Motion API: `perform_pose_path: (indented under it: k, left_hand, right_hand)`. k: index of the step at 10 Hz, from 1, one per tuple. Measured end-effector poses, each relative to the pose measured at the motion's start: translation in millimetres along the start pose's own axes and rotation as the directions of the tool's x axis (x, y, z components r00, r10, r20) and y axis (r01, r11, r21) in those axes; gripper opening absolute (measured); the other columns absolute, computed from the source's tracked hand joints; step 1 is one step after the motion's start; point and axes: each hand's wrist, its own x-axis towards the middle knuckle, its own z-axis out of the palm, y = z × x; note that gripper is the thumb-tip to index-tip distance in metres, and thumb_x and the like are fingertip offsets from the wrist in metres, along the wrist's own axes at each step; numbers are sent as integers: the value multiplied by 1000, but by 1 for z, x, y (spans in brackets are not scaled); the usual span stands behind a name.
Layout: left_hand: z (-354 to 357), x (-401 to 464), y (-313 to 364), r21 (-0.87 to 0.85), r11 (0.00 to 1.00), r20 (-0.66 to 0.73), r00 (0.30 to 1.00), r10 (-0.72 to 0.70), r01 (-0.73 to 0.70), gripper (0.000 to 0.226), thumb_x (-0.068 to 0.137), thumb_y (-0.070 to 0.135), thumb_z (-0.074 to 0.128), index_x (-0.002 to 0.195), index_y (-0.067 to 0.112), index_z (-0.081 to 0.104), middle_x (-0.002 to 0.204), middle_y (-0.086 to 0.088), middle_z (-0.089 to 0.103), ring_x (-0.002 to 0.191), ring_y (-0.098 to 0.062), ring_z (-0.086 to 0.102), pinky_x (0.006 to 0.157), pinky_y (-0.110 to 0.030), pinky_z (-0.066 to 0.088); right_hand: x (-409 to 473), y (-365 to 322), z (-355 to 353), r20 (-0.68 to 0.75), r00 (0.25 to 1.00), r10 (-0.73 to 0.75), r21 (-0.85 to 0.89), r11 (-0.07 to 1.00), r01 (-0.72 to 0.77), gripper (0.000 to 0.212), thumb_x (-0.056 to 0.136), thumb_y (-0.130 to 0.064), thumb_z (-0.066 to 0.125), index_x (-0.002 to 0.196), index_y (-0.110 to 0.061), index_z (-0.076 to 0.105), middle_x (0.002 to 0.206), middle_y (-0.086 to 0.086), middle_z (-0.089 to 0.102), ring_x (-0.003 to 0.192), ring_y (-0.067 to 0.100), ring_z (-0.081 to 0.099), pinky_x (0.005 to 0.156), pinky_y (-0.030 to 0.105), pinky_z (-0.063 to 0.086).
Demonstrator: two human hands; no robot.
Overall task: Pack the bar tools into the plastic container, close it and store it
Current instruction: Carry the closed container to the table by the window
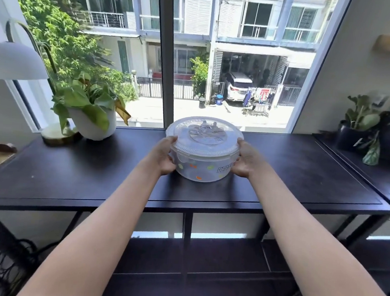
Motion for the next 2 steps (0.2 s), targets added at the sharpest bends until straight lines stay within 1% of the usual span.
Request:
perform_pose_path:
  k: [1,2]
  left_hand:
    - [7,-15,0,151,983,-52,992,113,-105,39,91,49,47,93,15,67,89,2,75,73,-14,71,59,-22,59]
    - [-10,-26,-32,380,896,-176,933,313,-229,64,88,60,41,134,16,51,141,-1,52,126,-19,51,105,-34,42]
  right_hand:
    - [-31,3,2,-15,996,-85,-120,989,83,30,92,-33,50,114,-15,62,103,0,69,87,16,68,70,19,50]
    - [-51,6,-13,-81,974,-212,-215,958,190,49,92,-36,49,137,-15,44,141,0,47,126,17,45,93,24,37]
